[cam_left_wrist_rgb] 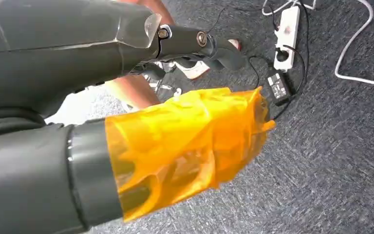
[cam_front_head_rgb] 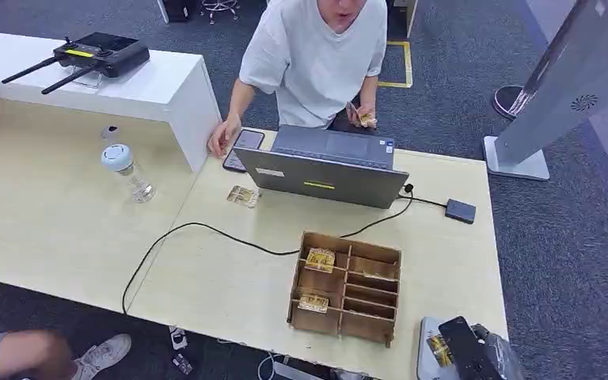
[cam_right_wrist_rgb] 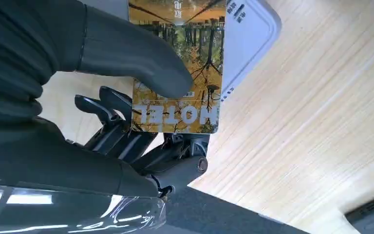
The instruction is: Pass the card to the sensor for recognition and then transmit it.
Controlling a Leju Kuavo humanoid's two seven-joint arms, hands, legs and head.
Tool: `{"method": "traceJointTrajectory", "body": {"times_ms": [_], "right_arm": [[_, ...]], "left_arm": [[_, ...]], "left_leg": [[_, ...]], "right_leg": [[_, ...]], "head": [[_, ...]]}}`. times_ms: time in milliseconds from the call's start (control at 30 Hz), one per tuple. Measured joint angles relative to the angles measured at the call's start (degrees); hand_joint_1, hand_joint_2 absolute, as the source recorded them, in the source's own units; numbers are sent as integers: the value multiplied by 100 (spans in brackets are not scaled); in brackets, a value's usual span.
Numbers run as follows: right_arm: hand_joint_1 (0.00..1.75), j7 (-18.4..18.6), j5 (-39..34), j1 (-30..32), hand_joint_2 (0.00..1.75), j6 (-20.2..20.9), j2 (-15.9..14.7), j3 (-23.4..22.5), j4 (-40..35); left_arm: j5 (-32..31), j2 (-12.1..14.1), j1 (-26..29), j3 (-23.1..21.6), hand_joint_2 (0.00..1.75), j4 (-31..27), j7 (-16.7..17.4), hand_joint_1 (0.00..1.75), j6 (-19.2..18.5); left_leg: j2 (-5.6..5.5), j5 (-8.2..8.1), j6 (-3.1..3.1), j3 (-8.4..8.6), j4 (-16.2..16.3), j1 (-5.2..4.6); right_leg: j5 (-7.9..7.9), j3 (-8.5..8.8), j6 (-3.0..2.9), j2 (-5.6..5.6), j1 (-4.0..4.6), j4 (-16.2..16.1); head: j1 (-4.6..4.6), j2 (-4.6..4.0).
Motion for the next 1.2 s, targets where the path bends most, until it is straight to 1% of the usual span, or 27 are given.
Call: {"method": "traceJointTrajectory", "body": {"times_ms": [200,333,567,900,1067,1200], "right_arm": [[175,-92,291,27,175,-109,4,7,-470],[175,-137,367,45,175,-120,4,28,-725],[175,-328,500,85,175,-234,7,124,-1298],[175,-361,509,111,175,-254,7,170,-1571],[175,-744,590,136,175,-429,7,247,-1825],[175,-1228,629,88,175,-542,9,395,-2144]], "left_arm": [[92,-2,10,20,0,0,0,0,7],[131,-4,11,24,0,0,-2,0,20],[203,-13,13,100,0,0,-20,0,39],[208,-46,16,157,0,0,-24,0,44],[240,-46,17,164,0,0,-66,0,48],[219,-48,18,166,0,0,-122,0,48]], "left_leg": [[0,0,0,-1,0,0],[0,0,0,-2,0,0],[0,0,0,-2,0,0],[0,0,0,-3,0,0],[1,0,0,-3,0,0],[1,0,0,-4,0,1]], "right_leg": [[0,-1,0,0,0,0],[0,-2,0,0,0,0],[0,-4,0,0,0,0],[0,-3,0,0,0,0],[0,-4,0,1,0,0],[0,-4,0,1,0,1]], "head": [[0,0],[0,0],[0,0],[0,0],[0,0],[0,0]]}}
